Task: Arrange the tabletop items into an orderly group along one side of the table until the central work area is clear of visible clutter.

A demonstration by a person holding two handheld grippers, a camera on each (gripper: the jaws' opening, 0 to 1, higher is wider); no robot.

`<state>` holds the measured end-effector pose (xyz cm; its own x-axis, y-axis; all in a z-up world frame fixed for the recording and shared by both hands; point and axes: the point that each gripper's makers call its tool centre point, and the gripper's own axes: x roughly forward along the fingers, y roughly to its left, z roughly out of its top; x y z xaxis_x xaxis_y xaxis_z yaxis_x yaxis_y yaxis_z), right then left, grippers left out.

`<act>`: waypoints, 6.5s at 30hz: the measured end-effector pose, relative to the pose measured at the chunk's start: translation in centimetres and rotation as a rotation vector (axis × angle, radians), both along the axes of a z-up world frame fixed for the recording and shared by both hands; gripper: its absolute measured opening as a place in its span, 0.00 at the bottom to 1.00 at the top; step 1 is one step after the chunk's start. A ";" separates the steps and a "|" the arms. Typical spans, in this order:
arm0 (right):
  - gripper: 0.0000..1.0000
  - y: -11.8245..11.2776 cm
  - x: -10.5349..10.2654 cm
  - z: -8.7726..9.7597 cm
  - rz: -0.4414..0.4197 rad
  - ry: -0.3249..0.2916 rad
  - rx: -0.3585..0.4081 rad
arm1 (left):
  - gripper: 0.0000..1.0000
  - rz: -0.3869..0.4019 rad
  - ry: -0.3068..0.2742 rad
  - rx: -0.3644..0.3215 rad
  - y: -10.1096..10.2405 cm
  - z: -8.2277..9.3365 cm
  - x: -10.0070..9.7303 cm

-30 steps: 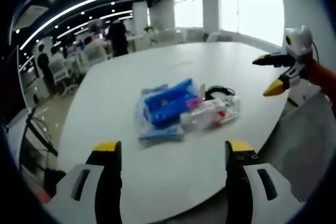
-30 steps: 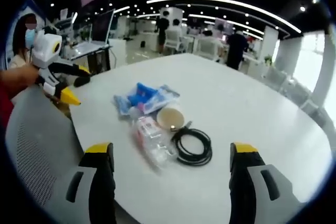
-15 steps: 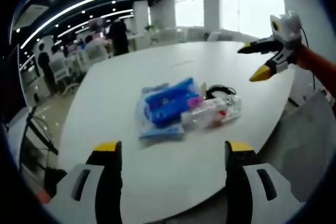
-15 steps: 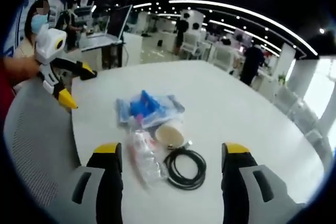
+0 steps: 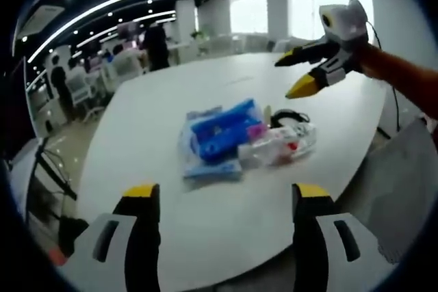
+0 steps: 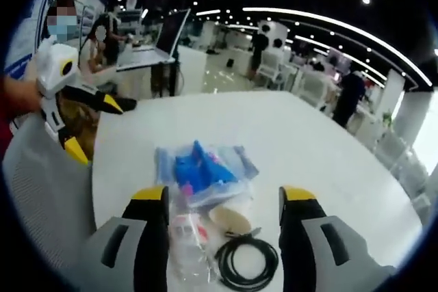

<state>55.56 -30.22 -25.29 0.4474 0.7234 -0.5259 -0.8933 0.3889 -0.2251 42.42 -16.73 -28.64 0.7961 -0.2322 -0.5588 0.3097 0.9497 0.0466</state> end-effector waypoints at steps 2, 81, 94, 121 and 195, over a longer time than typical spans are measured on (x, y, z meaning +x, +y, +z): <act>0.61 0.6 0.2 -0.4 0.010 0.007 -0.007 | 0.76 -0.001 0.004 -0.001 0.0 -0.1 0.0; 0.01 4.8 1.0 -6.1 0.261 0.002 -0.226 | 0.68 0.024 0.053 -0.203 0.4 -0.2 1.2; 0.01 5.0 0.1 -4.6 0.280 -0.020 -0.199 | 0.65 -0.031 0.044 -0.129 0.1 -0.1 4.4; 0.01 5.1 -4.6 2.7 0.314 -0.141 -0.083 | 0.39 -0.031 -0.040 -0.158 0.5 3.2 9.4; 0.01 -22.9 0.6 3.7 -0.160 -0.232 -0.258 | 0.00 -0.505 -0.061 -0.124 -27.7 5.5 15.6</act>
<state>56.21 -53.10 -21.59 0.6728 0.4919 -0.5526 -0.7395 0.4239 -0.5230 58.05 -44.45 -23.17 0.5982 -0.6571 -0.4587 0.7306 0.6824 -0.0247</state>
